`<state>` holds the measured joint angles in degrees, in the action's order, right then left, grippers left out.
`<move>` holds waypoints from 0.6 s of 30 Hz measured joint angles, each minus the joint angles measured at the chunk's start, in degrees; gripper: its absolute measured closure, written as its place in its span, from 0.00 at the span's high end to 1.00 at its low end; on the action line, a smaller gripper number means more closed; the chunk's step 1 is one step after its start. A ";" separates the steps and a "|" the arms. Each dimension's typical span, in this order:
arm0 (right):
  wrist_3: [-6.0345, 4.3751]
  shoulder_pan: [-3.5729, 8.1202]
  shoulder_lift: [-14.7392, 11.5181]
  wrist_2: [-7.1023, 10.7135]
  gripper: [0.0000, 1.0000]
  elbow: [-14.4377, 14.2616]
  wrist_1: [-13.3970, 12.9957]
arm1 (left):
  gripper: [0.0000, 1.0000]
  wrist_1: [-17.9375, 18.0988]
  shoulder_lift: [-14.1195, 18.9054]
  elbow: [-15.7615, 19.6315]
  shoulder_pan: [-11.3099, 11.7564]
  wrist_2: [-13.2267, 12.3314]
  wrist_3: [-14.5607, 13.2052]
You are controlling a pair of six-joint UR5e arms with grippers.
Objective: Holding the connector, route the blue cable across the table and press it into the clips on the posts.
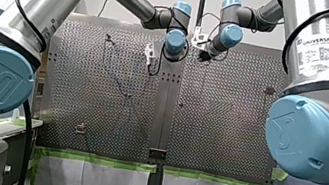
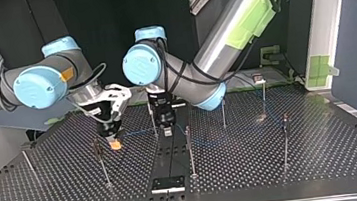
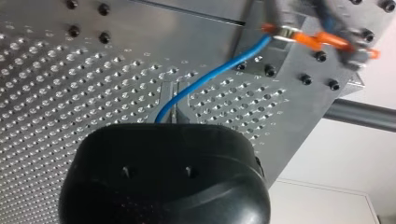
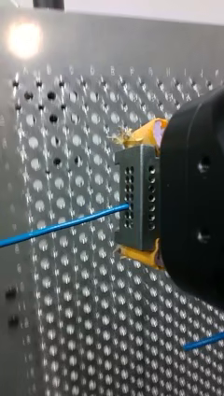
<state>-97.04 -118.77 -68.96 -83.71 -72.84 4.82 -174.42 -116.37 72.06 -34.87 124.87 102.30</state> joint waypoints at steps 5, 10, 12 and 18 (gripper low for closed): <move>0.27 0.04 -0.17 -0.09 0.00 -2.66 -0.08 | 0.00 2.51 0.01 2.51 -0.53 -0.02 0.49; 0.48 0.09 -0.20 -0.35 0.00 -4.97 -0.21 | 0.00 5.05 -0.01 5.05 -1.24 -0.11 0.58; 0.55 0.22 -0.19 -0.58 0.00 -6.07 -0.37 | 0.00 6.14 -0.03 6.13 -1.49 -0.55 0.52; 0.39 0.52 -0.11 -0.95 0.00 -9.23 -2.19 | 0.00 9.16 -0.19 9.14 -1.59 -3.08 0.37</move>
<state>-96.65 -118.25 -69.07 -84.66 -82.07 2.63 -165.26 -116.56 81.20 -36.46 121.79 102.67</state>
